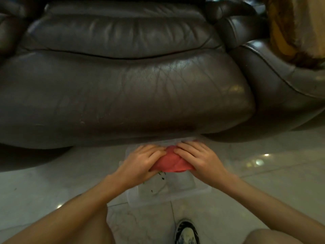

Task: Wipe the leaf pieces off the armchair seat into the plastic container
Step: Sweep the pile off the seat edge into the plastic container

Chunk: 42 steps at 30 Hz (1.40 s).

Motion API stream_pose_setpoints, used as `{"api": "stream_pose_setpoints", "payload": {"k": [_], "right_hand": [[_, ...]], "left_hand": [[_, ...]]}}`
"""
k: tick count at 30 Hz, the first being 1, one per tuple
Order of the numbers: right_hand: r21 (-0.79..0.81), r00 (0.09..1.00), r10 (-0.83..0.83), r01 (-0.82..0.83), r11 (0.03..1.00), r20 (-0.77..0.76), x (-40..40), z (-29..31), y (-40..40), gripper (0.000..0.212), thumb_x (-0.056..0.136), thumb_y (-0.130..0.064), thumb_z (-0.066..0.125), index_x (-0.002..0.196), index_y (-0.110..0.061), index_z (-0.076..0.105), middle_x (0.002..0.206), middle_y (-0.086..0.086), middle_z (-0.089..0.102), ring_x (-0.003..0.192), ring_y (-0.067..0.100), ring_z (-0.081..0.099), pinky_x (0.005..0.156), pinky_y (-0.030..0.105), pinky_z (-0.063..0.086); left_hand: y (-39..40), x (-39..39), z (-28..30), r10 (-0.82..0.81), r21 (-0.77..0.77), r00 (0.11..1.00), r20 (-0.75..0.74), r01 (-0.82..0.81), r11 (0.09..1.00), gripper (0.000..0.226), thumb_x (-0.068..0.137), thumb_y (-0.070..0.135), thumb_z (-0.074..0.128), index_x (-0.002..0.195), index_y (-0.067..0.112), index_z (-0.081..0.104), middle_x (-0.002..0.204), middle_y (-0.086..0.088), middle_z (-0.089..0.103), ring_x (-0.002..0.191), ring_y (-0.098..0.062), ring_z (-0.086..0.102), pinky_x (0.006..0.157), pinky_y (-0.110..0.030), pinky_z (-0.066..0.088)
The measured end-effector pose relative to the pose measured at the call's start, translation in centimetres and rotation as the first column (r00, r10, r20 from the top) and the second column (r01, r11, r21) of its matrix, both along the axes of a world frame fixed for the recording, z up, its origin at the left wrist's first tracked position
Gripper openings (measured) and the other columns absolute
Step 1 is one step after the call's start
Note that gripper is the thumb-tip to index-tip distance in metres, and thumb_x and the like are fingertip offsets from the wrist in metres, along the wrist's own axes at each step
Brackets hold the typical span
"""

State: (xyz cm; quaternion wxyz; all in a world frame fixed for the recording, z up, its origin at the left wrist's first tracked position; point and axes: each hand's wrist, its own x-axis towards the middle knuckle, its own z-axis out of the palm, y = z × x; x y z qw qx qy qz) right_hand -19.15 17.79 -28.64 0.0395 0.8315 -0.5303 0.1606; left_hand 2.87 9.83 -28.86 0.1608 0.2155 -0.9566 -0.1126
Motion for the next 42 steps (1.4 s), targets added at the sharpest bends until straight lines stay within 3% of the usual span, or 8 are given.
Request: {"api": "stream_pose_setpoints", "payload": {"k": [8,14,19,26,32,36,39,42], "right_hand": [[0.700,0.764,-0.469,0.032,0.714,0.443,-0.6,-4.5,-1.2,0.033,0.085,-0.005,0.056,0.114,-0.019,0.061,0.108,-0.005,0.064,0.100,0.008,0.058,0.086,0.012,0.043],[0.921,0.523,-0.772,-0.071,0.383,0.362,-1.1,-7.8,-2.2,0.026,0.085,-0.020,0.065,0.110,-0.017,0.062,0.109,0.005,0.065,0.098,0.017,0.062,0.088,0.028,0.049],[0.976,0.651,-0.731,-0.196,0.100,0.205,-2.6,-9.3,-3.2,0.044,0.074,-0.043,0.073,0.112,-0.025,0.063,0.113,-0.002,0.067,0.102,0.014,0.064,0.089,0.027,0.051],[0.973,0.557,-0.797,-0.122,0.197,0.231,-2.9,-13.2,-3.8,0.026,0.075,-0.010,0.070,0.093,-0.025,0.059,0.097,-0.003,0.065,0.089,0.008,0.061,0.073,0.017,0.050],[0.945,0.495,-0.811,-0.071,0.321,0.312,-2.1,-15.8,-4.5,0.025,0.076,-0.009,0.070,0.091,-0.028,0.062,0.101,0.001,0.068,0.082,0.002,0.062,0.068,0.012,0.050],[0.938,0.593,-0.780,0.117,0.327,0.198,-2.2,-17.4,-4.4,0.031,0.079,-0.016,0.067,0.110,-0.018,0.061,0.116,0.010,0.065,0.102,0.023,0.062,0.092,0.036,0.049],[0.908,0.656,-0.747,0.239,0.345,0.111,-1.8,-18.1,-3.9,0.048,0.085,-0.022,0.059,0.131,-0.017,0.046,0.128,0.006,0.058,0.114,0.024,0.056,0.089,0.023,0.040],[0.888,0.667,-0.740,0.289,0.358,0.081,-1.6,-18.2,-3.5,0.051,0.087,-0.021,0.053,0.137,-0.019,0.040,0.136,0.007,0.053,0.120,0.024,0.053,0.095,0.025,0.040]], "left_hand": [[-1.3,-2.8,-4.4,0.278,0.808,0.952,0.130,-0.264,0.527,0.025,0.076,0.013,0.064,0.096,0.027,0.056,0.084,0.006,0.061,0.070,0.000,0.057,0.057,-0.006,0.044],[-1.7,-3.1,-8.0,0.429,0.888,0.872,0.237,-0.374,0.270,0.016,0.086,0.016,0.062,0.100,0.007,0.062,0.093,-0.004,0.063,0.087,-0.016,0.059,0.072,-0.020,0.047],[-0.7,-2.6,-11.5,0.574,0.884,0.723,0.384,-0.468,-0.002,0.028,0.092,0.028,0.054,0.081,0.005,0.064,0.085,-0.010,0.066,0.080,-0.020,0.062,0.073,-0.025,0.053],[0.4,-1.5,-15.5,0.697,0.860,0.510,0.504,-0.373,-0.349,0.028,0.089,0.040,0.055,0.087,0.013,0.063,0.094,-0.009,0.070,0.083,-0.020,0.065,0.072,-0.032,0.055],[0.3,-1.7,-16.7,0.767,0.911,0.502,0.401,-0.305,-0.277,0.031,0.079,0.008,0.071,0.106,0.009,0.055,0.088,-0.010,0.065,0.074,-0.020,0.064,0.053,-0.027,0.055],[0.4,-2.3,-17.6,0.758,0.805,0.447,0.476,-0.569,-0.170,0.023,0.077,0.008,0.068,0.096,0.010,0.055,0.092,-0.014,0.067,0.082,-0.026,0.065,0.075,-0.039,0.057],[0.5,-2.2,-18.0,0.728,0.732,0.408,0.552,-0.655,-0.188,0.016,0.080,0.003,0.056,0.095,0.005,0.051,0.095,-0.018,0.064,0.084,-0.028,0.062,0.075,-0.038,0.055],[0.5,-1.7,-18.1,0.629,0.645,0.485,0.607,-0.764,-0.033,0.012,0.087,0.009,0.045,0.078,0.008,0.052,0.083,-0.009,0.063,0.067,-0.016,0.059,0.050,-0.013,0.046]]}}
